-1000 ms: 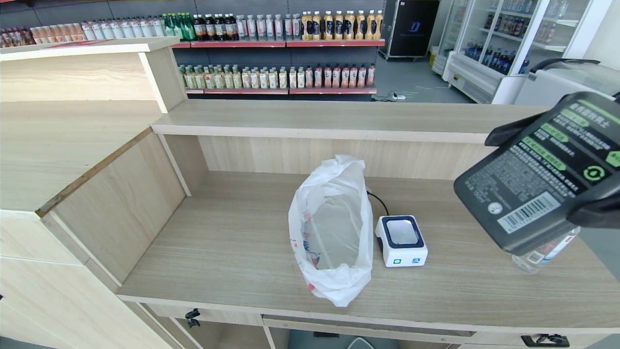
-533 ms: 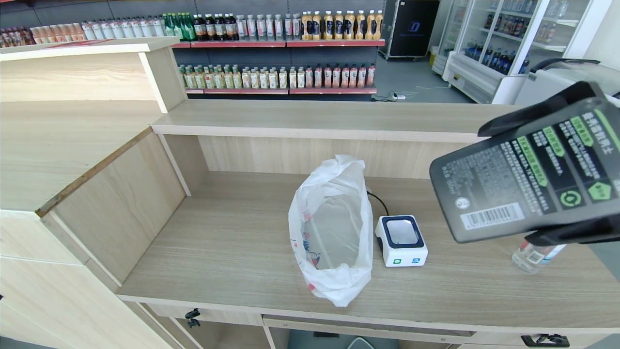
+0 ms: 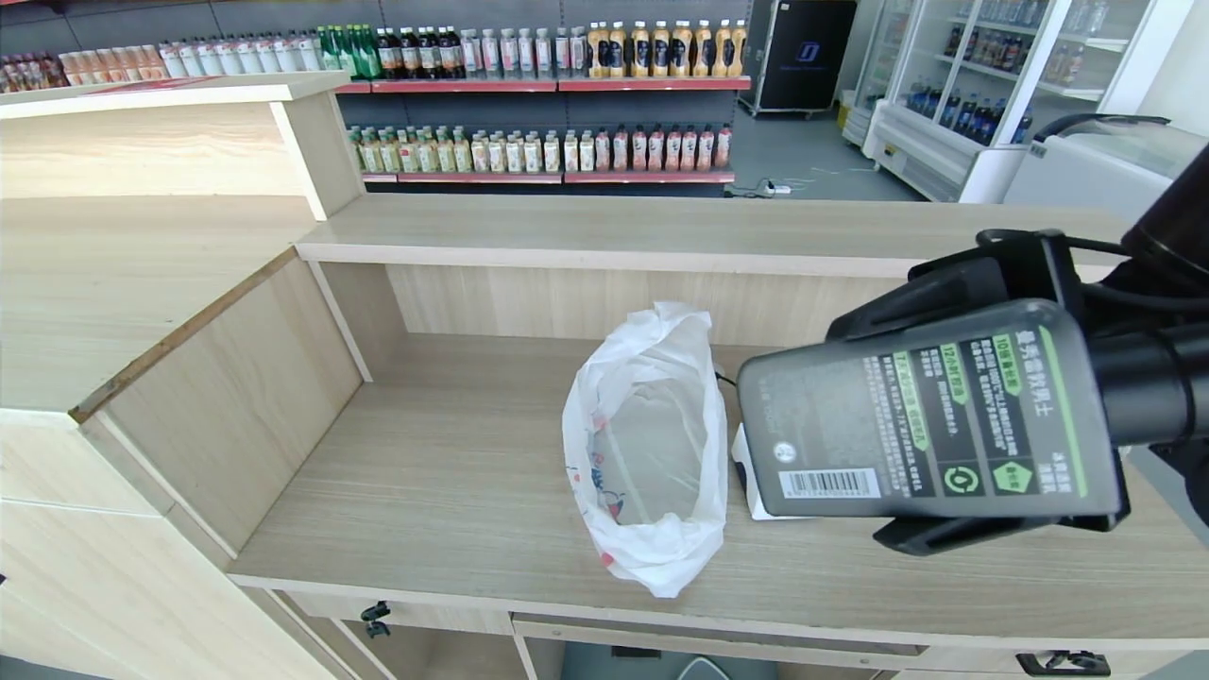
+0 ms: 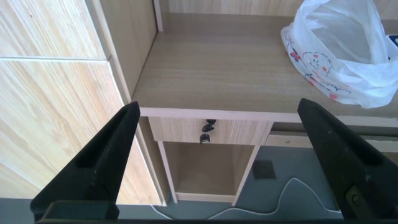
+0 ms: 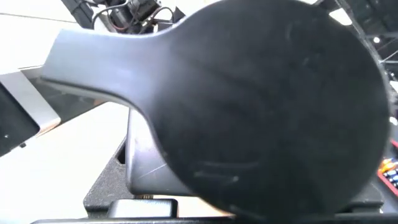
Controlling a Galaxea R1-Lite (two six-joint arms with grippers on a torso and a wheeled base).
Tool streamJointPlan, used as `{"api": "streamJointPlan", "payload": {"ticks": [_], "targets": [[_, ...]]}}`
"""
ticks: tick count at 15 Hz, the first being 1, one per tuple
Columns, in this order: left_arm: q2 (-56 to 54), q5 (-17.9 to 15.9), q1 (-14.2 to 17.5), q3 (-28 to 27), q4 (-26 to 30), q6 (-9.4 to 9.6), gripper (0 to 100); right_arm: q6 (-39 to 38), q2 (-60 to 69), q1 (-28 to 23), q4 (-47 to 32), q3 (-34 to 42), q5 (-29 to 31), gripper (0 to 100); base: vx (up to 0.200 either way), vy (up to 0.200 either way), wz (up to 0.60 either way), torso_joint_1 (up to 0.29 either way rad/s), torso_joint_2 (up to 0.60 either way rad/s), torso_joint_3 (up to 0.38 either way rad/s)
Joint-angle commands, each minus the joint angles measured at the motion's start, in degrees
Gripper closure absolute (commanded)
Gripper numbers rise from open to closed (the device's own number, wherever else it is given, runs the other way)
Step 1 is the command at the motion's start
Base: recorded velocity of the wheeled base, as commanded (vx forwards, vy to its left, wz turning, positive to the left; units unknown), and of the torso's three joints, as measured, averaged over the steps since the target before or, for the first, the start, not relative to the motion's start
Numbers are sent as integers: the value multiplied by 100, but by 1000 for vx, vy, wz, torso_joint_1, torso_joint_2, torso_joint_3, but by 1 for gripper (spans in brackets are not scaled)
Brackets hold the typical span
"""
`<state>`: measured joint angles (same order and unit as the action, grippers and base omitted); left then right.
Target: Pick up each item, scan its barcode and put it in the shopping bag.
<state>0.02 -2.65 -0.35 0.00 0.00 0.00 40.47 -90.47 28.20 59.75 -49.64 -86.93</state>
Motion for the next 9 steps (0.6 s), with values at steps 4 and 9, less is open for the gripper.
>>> {"api": "streamJointPlan", "payload": {"ticks": [4, 9], "targets": [[6, 1, 0, 0, 0, 0, 0, 31, -208, 441, 151, -186, 62, 100, 0, 0, 0, 0, 0, 0], [6, 1, 0, 0, 0, 0, 0, 31, -287, 503, 160, -195, 168, 100, 0, 0, 0, 0, 0, 0]]}}
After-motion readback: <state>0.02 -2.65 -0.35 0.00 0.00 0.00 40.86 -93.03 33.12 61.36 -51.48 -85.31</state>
